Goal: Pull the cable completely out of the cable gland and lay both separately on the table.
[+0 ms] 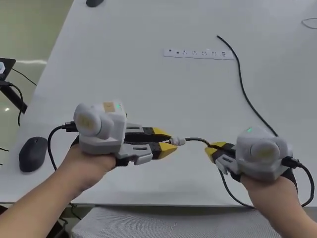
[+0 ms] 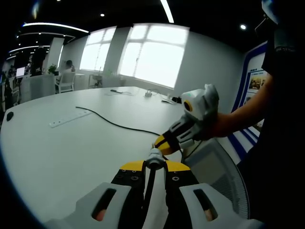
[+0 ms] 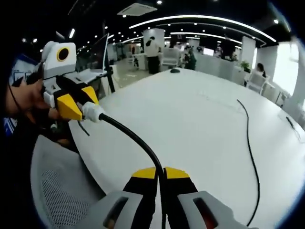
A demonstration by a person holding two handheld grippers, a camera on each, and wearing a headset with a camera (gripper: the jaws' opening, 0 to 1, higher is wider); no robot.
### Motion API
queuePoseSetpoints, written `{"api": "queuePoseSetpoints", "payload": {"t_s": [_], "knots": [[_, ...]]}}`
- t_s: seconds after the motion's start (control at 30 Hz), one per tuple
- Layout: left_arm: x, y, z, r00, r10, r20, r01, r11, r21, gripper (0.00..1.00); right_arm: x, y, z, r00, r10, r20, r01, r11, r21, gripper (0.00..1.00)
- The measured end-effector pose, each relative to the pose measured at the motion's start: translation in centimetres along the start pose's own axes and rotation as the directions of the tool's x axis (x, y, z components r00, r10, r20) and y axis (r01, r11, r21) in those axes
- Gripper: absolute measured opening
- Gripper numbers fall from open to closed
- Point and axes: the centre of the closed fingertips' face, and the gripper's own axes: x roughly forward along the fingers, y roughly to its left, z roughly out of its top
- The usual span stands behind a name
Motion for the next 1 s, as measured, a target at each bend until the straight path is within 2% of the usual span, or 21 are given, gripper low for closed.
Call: {"api": "queuePoseSetpoints", "payload": {"t_s": [0.2,0.27,0.43,0.5,0.57,0.6,0.63,0.8,0.93,1.0], "knots": [[0.1,-0.1,0.0,1.0,-0.006,-0.003,0.006,1.0,0.001,0.15,0.3,-1.3,-1.7,0.9997,-0.011,-0.024,0.014,0.992,0.125,0.0],[0.1,-0.1,0.0,1.0,-0.007,-0.003,0.007,1.0,0.0,0.15,0.5,-1.6,-2.1,0.9996,-0.013,-0.025,0.017,0.981,0.194,0.0],[0.2,-0.2,0.1,1.0,-0.009,0.003,0.009,1.0,-0.008,0.15,0.8,-2.5,-3.1,0.999,-0.021,-0.039,0.032,0.953,0.302,0.0],[0.2,-0.2,0.1,1.0,-0.009,0.004,0.009,1.0,-0.009,0.15,0.9,-2.7,-3.3,0.9986,-0.027,-0.045,0.04,0.942,0.334,0.0],[0.2,-0.2,0.0,1.0,-0.01,0.001,0.01,1.0,-0.008,0.15,1.1,-2.9,-3.7,0.9977,-0.032,-0.06,0.051,0.937,0.346,0.0],[0.2,-0.2,0.0,0.9999,-0.01,0.0,0.01,1.0,-0.008,0.15,1.2,-2.8,-3.8,0.9976,-0.025,-0.065,0.047,0.927,0.371,0.0],[0.3,-0.2,-0.1,0.9999,-0.01,-0.004,0.01,1.0,-0.006,0.15,1.2,-2.8,-3.8,0.9975,-0.026,-0.066,0.049,0.924,0.38,0.0],[0.4,-0.1,-0.2,0.9999,-0.011,-0.007,0.011,1.0,-0.019,0.15,1.1,-2.6,-3.7,0.9971,-0.032,-0.069,0.055,0.926,0.372,0.0],[0.4,0.1,-0.1,0.9999,-0.011,-0.01,0.011,1.0,-0.018,0.15,0.9,-2.6,-3.5,0.9977,-0.025,-0.063,0.042,0.954,0.298,0.01],[0.3,0.3,0.0,1.0,-0.008,-0.005,0.008,1.0,-0.019,0.15,0.9,-2.3,-3.5,0.9974,-0.008,-0.072,0.028,0.96,0.279,0.01]]}}
